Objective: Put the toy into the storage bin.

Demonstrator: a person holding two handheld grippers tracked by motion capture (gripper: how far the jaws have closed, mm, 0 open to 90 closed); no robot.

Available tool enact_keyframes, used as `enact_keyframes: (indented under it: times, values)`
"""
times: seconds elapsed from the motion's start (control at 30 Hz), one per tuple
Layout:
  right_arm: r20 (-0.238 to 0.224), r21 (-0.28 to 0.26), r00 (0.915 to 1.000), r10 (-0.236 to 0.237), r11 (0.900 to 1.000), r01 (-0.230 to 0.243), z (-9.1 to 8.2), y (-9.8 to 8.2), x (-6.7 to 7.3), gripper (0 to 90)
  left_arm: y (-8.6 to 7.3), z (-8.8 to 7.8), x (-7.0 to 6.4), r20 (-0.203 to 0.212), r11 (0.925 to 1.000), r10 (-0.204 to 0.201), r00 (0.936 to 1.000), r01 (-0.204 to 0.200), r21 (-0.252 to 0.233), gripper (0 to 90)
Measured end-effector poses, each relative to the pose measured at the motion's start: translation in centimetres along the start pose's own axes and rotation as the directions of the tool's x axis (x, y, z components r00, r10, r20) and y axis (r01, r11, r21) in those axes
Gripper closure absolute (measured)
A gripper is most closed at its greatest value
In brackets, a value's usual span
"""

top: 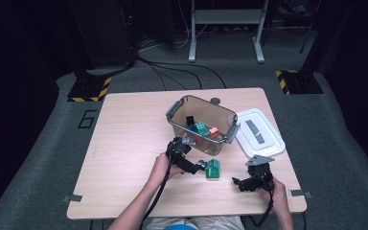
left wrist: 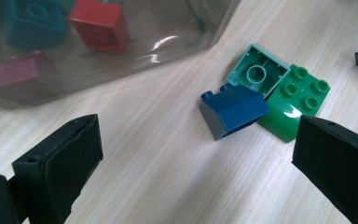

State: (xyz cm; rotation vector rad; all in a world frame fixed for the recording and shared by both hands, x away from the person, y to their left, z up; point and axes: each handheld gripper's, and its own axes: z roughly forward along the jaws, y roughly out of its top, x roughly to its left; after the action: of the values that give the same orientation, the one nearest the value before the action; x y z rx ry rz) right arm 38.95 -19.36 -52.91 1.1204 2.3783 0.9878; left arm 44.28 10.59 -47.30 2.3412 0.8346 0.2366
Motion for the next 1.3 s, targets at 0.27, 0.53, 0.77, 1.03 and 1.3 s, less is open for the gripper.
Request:
enact_keyframes:
  times: [0.27, 0.53, 0.77, 1.03, 1.3]
  values:
    - [0.0, 0.0, 1.0, 0.0, 1.0, 0.0, 0.0, 0.0, 0.0, 0.0, -0.1, 1.6, -1.0, -0.027, 0.9994, -0.036, 0.999, 0.036, -0.004, 5.9]
    - [0.0, 0.0, 1.0, 0.0, 1.0, 0.0, 0.0, 0.0, 0.0, 0.0, -0.2, 2.4, -1.8, -0.011, 0.9991, -0.032, 0.9994, 0.032, -0.028, 15.0]
    - [0.0, 0.0, 1.0, 0.0, 1.0, 0.0, 0.0, 0.0, 0.0, 0.0, -0.1, 2.9, -2.2, -0.015, 0.9994, -0.008, 0.9999, 0.007, -0.033, 39.5]
    - [0.0, 0.0, 1.0, 0.0, 1.0, 0.0, 0.0, 0.0, 0.0, 0.0, -0.2, 3.3, -2.5, -0.007, 0.9995, 0.025, 0.9997, -0.025, -0.017, 54.7]
    - [0.0, 0.0, 1.0, 0.0, 1.0, 0.0, 0.0, 0.0, 0.0, 0.0, -0.9, 2.8, -1.9, -0.001, 0.9994, 0.027, 0.9996, -0.027, -0.022, 58.4]
